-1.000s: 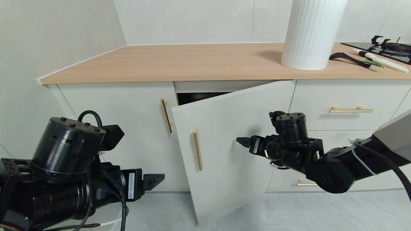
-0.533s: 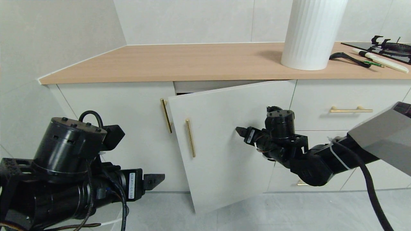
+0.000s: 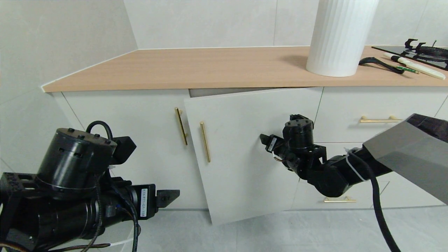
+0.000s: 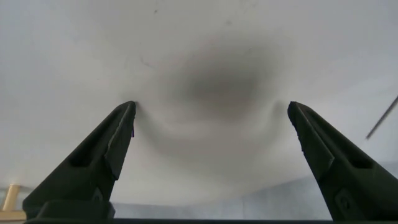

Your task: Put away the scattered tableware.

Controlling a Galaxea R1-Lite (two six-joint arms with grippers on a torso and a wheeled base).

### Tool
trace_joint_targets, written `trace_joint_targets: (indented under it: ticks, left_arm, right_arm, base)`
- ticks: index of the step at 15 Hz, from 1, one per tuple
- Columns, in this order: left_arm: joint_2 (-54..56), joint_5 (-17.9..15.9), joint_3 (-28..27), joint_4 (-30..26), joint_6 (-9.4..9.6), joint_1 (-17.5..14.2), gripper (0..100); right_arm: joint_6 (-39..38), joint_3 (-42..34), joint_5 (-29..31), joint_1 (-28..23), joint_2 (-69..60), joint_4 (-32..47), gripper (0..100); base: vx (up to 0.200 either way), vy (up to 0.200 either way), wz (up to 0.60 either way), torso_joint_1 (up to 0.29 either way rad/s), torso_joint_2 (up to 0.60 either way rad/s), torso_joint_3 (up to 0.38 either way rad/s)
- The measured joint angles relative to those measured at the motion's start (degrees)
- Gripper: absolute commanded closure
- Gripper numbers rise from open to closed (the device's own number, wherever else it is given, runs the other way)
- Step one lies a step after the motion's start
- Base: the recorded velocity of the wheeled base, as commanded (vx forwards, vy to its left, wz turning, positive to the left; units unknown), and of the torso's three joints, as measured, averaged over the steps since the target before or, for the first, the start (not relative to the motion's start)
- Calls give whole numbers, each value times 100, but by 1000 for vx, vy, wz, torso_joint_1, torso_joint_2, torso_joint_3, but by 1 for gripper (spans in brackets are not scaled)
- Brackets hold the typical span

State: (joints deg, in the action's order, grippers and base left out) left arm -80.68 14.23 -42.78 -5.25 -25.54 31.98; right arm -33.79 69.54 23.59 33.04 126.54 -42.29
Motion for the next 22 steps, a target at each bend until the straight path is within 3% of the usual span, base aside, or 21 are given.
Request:
trace_joint_targets:
  ticks: [11,19,22]
  left_arm:
    - [-13,-2,2,0,0,0,0]
    - [-28,0,6,0,0,0,0]
    - [-24,-2,6,-2,0,0,0]
  right_arm:
    - [51,728,859,-148,566,9,0]
    - [73,784,879,-223,638,11,0]
    - [156,422,802,-234,406,12,0]
  base:
    - [0,0,0,0,0,0]
    - [0,0,0,0,0,0]
    - [0,0,0,0,0,0]
